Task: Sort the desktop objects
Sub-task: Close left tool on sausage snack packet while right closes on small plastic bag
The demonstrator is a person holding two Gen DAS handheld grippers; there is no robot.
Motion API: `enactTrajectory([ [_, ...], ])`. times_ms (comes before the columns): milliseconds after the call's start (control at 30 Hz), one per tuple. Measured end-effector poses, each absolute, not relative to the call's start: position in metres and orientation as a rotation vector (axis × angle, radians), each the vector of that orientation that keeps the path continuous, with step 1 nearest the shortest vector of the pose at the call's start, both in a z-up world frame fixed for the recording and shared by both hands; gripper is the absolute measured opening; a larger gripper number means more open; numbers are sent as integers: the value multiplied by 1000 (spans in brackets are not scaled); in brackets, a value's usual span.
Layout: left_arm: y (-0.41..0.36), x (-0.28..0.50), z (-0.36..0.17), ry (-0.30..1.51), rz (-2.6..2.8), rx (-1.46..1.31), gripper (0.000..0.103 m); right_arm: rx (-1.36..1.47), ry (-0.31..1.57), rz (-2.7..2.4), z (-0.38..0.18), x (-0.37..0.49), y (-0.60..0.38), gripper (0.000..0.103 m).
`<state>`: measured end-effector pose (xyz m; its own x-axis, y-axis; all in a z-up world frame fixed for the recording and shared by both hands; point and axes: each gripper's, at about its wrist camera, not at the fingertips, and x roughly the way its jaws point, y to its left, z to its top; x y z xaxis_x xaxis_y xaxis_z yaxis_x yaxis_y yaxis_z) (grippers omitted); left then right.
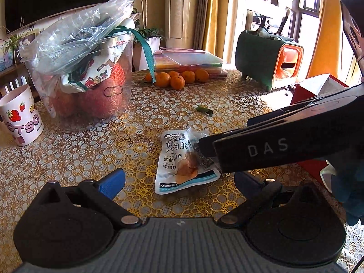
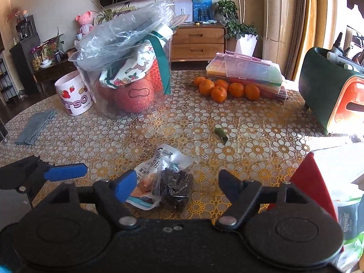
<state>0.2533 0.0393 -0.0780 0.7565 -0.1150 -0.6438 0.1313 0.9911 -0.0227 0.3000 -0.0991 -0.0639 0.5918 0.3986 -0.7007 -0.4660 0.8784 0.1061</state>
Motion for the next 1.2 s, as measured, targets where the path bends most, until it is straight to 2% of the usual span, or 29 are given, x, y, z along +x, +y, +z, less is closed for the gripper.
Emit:
enactTrajectory([
  [200, 36, 266, -88, 713, -144, 49, 102, -64, 846, 516, -78, 313, -91, 70],
  [267, 38, 271, -91, 720, -139, 42, 102, -62, 874, 510, -82, 317, -89, 62],
  [333, 38, 275, -93, 722, -141, 36, 102, -19, 898, 507, -86, 321, -92, 49],
  [500, 34, 284, -98, 729, -154, 39, 102, 56, 931, 516, -89, 325, -99, 47],
  [633, 30, 290, -99, 733, -167, 29, 102, 77, 921, 508, -87, 328, -103, 36],
  [1033, 28, 304, -110, 771, -150, -37, 100, 74, 886, 452, -90, 336, -123, 32],
  [1200, 27, 300, -108, 767, -122, -14, 81, 70, 880, 455, -90, 334, -122, 32],
])
